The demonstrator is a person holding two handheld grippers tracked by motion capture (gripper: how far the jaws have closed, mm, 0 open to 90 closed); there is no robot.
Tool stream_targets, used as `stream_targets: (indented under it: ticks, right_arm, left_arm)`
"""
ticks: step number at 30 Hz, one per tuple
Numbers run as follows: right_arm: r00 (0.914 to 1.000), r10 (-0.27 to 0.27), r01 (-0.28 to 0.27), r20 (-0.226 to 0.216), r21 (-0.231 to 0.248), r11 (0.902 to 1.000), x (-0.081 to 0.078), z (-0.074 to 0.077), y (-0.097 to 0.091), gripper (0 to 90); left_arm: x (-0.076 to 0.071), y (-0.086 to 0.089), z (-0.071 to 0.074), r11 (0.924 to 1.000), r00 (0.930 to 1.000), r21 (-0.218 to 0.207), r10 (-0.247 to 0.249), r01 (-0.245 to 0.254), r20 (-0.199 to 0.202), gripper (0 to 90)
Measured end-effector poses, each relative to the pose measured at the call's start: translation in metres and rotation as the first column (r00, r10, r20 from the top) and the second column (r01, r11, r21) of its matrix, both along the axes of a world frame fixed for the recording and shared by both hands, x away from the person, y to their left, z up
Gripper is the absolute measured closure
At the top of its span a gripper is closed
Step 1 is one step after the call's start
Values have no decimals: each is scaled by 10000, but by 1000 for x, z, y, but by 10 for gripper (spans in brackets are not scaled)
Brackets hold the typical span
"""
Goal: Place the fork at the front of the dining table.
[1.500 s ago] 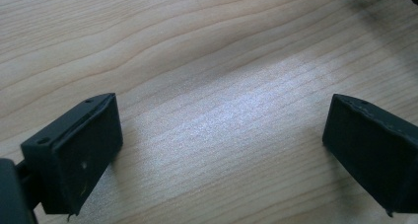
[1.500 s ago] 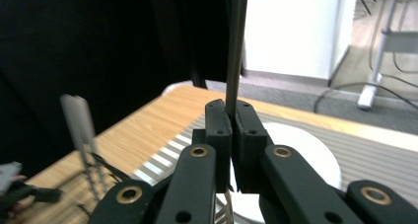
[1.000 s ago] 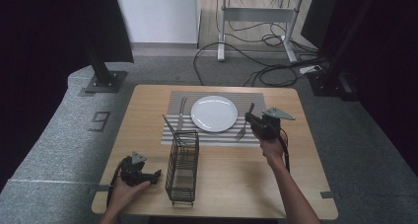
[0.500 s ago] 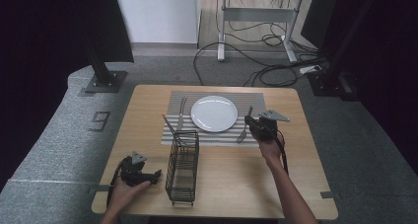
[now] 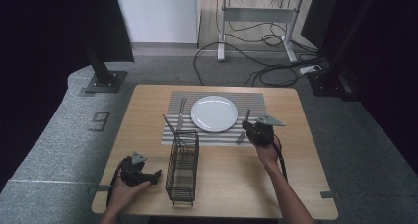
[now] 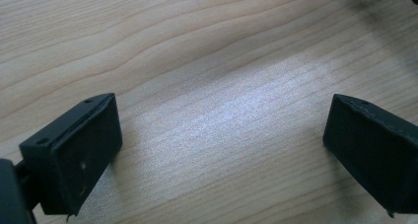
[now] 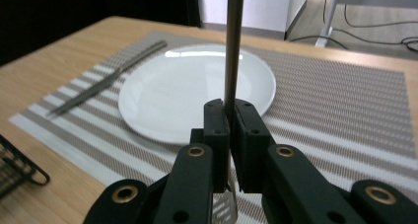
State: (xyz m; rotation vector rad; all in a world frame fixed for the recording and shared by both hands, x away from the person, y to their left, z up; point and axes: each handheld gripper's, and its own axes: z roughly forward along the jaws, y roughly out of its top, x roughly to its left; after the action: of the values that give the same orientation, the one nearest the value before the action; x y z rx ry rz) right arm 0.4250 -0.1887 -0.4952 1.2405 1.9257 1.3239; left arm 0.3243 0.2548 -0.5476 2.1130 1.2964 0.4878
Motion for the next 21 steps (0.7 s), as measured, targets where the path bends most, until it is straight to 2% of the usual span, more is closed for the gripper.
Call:
stream_targets:
  ticks: [4,7,12,17,19,21]
  right_arm:
    - [10000,-80,80,15,8,10000,-1,-9,2,844]
    - [9998,-154,151,-106,-220,9996,-2,-16,3,839]
    - [9998,-182,184,49,-427,9989,-5,-22,5,832]
    - [9997,-239,242,61,-585,9980,-5,-24,5,839]
    - [9996,-289,291,43,-798,9964,-4,-23,4,853]
    - [9999,-113,103,-119,-754,9971,-3,-21,1,860]
  left_arm:
    - [0,0,0,10000,10000,2,-3,3,1,11]
    - [0,0,0,10000,10000,23,-18,18,-9,11]
    - [0,0,0,10000,10000,24,-19,19,-8,11]
    - [0,0,0,10000,10000,19,-15,15,-8,11]
    - [0,0,0,10000,10000,22,-17,17,-8,11]
    - [0,0,0,10000,10000,19,-15,15,-7,11]
